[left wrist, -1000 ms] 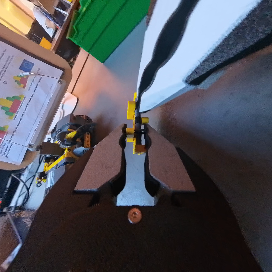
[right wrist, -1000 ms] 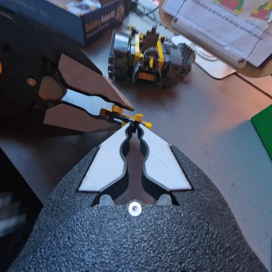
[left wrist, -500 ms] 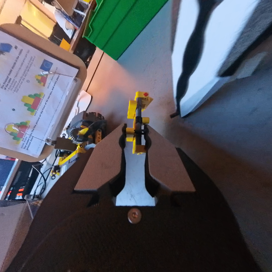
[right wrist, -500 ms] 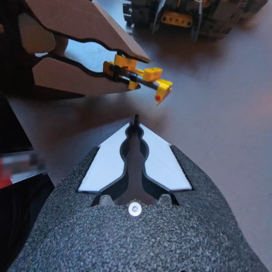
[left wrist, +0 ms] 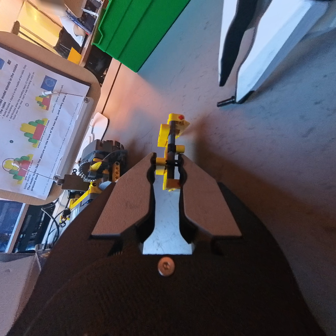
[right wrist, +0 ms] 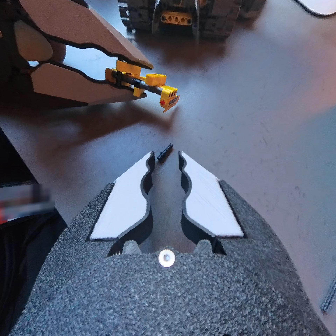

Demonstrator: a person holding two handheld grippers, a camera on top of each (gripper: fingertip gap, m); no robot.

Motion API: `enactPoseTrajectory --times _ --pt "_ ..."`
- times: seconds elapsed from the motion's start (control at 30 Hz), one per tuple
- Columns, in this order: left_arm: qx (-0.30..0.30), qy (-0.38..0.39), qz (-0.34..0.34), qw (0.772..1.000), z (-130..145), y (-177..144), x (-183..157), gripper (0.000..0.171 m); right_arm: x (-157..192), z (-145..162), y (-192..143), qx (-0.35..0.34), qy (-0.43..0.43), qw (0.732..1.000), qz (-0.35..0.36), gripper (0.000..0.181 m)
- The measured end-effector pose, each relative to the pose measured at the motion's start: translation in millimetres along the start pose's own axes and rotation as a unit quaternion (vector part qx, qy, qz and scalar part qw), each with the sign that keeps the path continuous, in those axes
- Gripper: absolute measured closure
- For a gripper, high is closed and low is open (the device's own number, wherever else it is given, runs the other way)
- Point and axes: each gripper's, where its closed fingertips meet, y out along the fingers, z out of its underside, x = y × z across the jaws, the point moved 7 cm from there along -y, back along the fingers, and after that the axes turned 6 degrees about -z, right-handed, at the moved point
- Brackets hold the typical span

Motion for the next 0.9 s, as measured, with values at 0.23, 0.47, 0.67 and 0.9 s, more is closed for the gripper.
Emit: enactPoseTrajectory --times 0.23,0.47,0.67,0.9 --pt "-0.009 0.034 -0.005 0.999 -4 -3 -6 0.15 8 -10 -3 -0.05 0.022 0.998 -0.01 0.152" --pt "-0.026 0.077 -0.026 0.996 -9 -8 -10 0.151 7 -25 6 -0.075 0.004 0.997 -0.001 0.15" --pt "-0.039 0.093 -0.049 0.994 -13 -13 -8 0.15 5 -33 14 -0.077 -0.033 0.996 0.0 0.17" --pt "-0.076 0.048 -0.044 0.995 -18 -19 -2 0.146 -5 -35 7 -0.133 0.056 0.984 -0.109 0.171"
